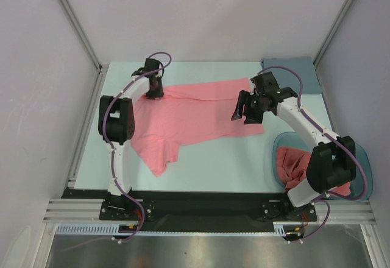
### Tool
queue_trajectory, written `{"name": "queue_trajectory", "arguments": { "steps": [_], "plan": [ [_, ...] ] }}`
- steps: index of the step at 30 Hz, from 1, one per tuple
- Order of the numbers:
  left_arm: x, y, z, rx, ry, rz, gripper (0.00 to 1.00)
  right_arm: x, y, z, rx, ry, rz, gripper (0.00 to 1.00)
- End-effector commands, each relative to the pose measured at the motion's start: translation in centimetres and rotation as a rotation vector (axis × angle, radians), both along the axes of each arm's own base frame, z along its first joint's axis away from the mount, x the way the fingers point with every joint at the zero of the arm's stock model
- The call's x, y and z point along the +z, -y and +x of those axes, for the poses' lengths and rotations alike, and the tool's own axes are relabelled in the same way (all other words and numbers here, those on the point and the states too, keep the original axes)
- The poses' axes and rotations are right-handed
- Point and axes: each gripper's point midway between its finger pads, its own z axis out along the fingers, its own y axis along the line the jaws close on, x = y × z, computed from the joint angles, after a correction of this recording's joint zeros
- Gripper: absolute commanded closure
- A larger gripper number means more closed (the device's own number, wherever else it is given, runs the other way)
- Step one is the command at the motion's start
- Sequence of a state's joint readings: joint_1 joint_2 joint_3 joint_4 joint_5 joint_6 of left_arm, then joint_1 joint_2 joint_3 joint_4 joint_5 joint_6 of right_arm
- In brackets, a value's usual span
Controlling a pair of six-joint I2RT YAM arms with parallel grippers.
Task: Fold and stack the t-shirts
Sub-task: Fold the tshirt
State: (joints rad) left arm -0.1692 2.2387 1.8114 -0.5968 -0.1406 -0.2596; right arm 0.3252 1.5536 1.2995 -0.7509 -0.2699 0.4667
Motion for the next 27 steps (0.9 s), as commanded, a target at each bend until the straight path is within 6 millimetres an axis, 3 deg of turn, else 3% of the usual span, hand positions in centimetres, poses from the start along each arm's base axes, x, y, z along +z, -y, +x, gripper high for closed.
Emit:
{"name": "queue_trajectory", "arguments": {
  "steps": [1,8,15,24,27],
  "plan": [
    [0.3,-1.0,1.8,0.009,0.041,0.026,0.62,1.2,-0.1,0.4,0.010,0.032,-0.002,0.36],
    [1.0,-1.5,3.7,-0.003,0.075,0.035,0.60,1.1,0.0,0.3,0.007,0.028,-0.008,0.36],
    [0.3,-0.9,4.1,-0.015,0.060,0.009,0.61,1.0,0.0,0.3,0.006,0.023,-0.008,0.36],
    [0.5,-0.7,4.1,-0.018,0.060,-0.002,0.69,0.9,-0.2,0.3,0.010,0.022,-0.009,0.36],
    [-0.1,-0.7,4.0,-0.015,0.042,-0.006,0.79,1.1,-0.2,0.5,0.010,0.025,-0.006,0.36]
  ]
}}
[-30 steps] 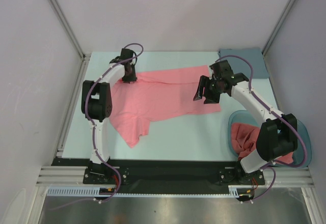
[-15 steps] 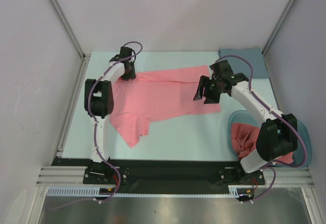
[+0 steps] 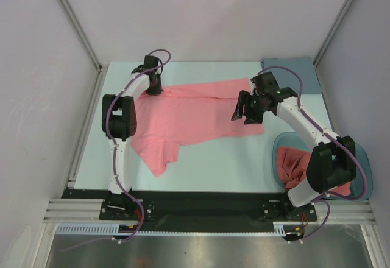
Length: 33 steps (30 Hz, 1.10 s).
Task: Fold and stack the t-shirts
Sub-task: Fold the tshirt
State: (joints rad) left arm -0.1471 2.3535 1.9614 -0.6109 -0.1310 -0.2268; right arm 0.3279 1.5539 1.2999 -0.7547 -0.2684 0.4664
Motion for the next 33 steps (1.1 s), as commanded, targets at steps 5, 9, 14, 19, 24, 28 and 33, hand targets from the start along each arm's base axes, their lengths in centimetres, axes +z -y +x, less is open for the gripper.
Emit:
{"name": "queue_trajectory", "arguments": {
  "steps": [5,9,14,19,24,28,33],
  "plan": [
    [1.5,0.0,0.8,0.001,0.033,-0.015,0.90,1.2,-0.1,0.5,0.010,0.031,-0.009,0.36],
    [2.7,-0.2,0.2,0.010,0.032,-0.010,0.98,1.4,-0.3,0.7,0.013,0.037,-0.003,0.36],
    [3.5,0.1,-2.4,0.046,-0.017,-0.052,1.00,1.7,-0.5,0.7,0.018,0.046,0.004,0.36],
    [4.6,0.8,-5.4,0.079,-0.039,-0.120,1.00,1.9,-0.7,0.6,0.021,0.058,0.014,0.36],
    [5.2,1.1,-7.5,0.087,-0.063,-0.145,1.00,2.2,-0.8,0.5,0.026,0.075,0.025,0.36],
    [5.3,1.5,-8.7,0.081,-0.088,-0.131,1.00,2.4,-0.8,0.3,0.031,0.084,0.033,0.36],
    [5.3,2.4,-10.5,0.068,-0.112,-0.114,1.00,2.4,-0.7,0.1,0.037,0.089,0.034,0.36]
  ]
}}
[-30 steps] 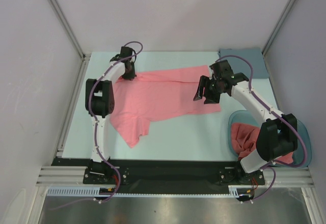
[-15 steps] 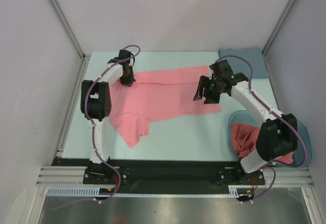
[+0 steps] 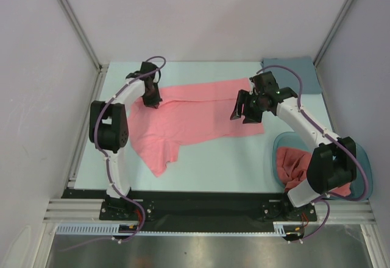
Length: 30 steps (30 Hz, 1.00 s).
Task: Fold and stack the t-shirts
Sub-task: Fold the tshirt
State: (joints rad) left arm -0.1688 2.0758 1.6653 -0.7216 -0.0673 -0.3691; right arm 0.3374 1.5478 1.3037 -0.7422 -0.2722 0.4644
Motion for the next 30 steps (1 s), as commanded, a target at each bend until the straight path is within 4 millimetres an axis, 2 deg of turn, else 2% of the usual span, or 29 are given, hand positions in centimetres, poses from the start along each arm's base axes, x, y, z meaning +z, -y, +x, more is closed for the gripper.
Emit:
{"name": "queue_trajectory", "arguments": {
  "steps": [1,8,13,14,15,17,18,21,24,25,28,29,30],
  "plan": [
    [2.5,1.2,-1.7,0.000,0.018,-0.006,1.00,1.9,-0.2,0.0,0.025,0.070,0.024,0.36],
    [2.2,1.3,-4.5,0.014,-0.019,0.032,1.00,2.0,-0.1,0.0,0.030,0.074,0.031,0.36],
    [1.9,1.4,-5.3,-0.001,-0.035,0.039,0.99,1.6,0.1,-0.1,0.028,0.065,0.030,0.36],
    [1.5,1.4,-5.6,-0.004,-0.042,0.042,0.98,1.6,0.1,-0.1,0.028,0.066,0.032,0.36],
    [1.4,1.5,-5.6,-0.006,-0.040,0.039,0.87,1.6,0.1,-0.1,0.027,0.062,0.033,0.36],
    [1.5,1.4,-5.4,-0.013,-0.020,0.041,0.72,1.6,0.2,-0.1,0.025,0.065,0.030,0.36],
    [1.7,1.3,-5.2,-0.016,-0.009,0.045,0.60,1.7,0.2,-0.1,0.025,0.066,0.030,0.36],
    [3.3,0.8,-4.2,-0.013,0.046,0.057,0.52,1.6,0.3,0.0,0.023,0.063,0.028,0.36],
    [5.3,-0.2,-3.2,0.002,0.111,0.034,0.53,1.5,0.5,0.0,0.020,0.060,0.024,0.36],
    [5.8,-1.2,-2.4,0.023,0.141,0.016,0.53,1.4,0.6,0.0,0.019,0.057,0.021,0.36],
    [5.9,-1.1,-2.0,-0.018,0.165,-0.112,0.55,1.4,0.7,0.0,0.017,0.056,0.019,0.36],
    [5.8,-2.2,-1.5,-0.007,0.180,-0.151,0.55,1.4,0.6,0.0,0.019,0.056,0.019,0.36],
    [5.7,-1.6,-1.5,-0.048,0.176,-0.223,0.55,1.4,0.7,0.0,0.016,0.055,0.017,0.36]
  ]
}}
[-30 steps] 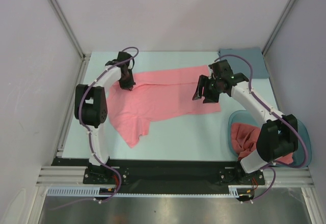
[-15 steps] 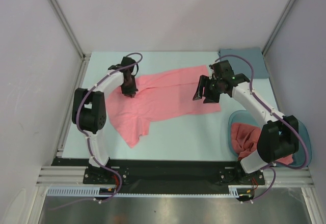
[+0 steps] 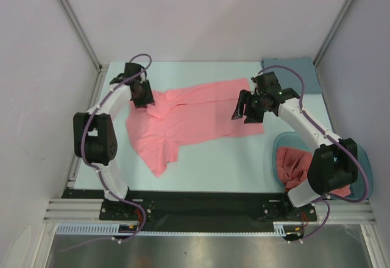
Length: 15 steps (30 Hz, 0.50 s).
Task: Fold and stack the t-shirts
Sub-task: Fold the tshirt
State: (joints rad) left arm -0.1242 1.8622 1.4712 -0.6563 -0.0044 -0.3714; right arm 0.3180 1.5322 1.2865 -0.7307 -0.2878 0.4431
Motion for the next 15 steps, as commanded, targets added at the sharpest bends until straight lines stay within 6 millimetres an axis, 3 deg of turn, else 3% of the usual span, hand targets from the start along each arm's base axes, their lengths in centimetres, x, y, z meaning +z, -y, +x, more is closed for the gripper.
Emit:
{"name": "queue_trajectory", "arguments": {
  "steps": [1,2,5,11,15],
  "plan": [
    [2.3,-1.3,1.9,-0.055,0.118,-0.179,0.55,1.3,0.2,0.1,0.008,0.039,0.008,0.36],
    [2.3,-0.9,2.0,-0.072,0.125,-0.200,0.53,1.3,0.2,0.1,0.006,0.043,0.007,0.36],
    [2.0,-3.1,2.4,-0.032,0.145,-0.242,0.48,1.3,0.3,0.2,0.003,0.041,0.005,0.36],
    [-0.7,-4.8,2.0,0.017,0.136,-0.297,0.57,1.1,0.3,0.5,-0.003,0.033,0.002,0.36],
    [-2.1,-5.9,2.5,0.034,0.127,-0.285,0.46,1.1,0.4,0.6,-0.002,0.032,-0.005,0.36]
  ]
}}
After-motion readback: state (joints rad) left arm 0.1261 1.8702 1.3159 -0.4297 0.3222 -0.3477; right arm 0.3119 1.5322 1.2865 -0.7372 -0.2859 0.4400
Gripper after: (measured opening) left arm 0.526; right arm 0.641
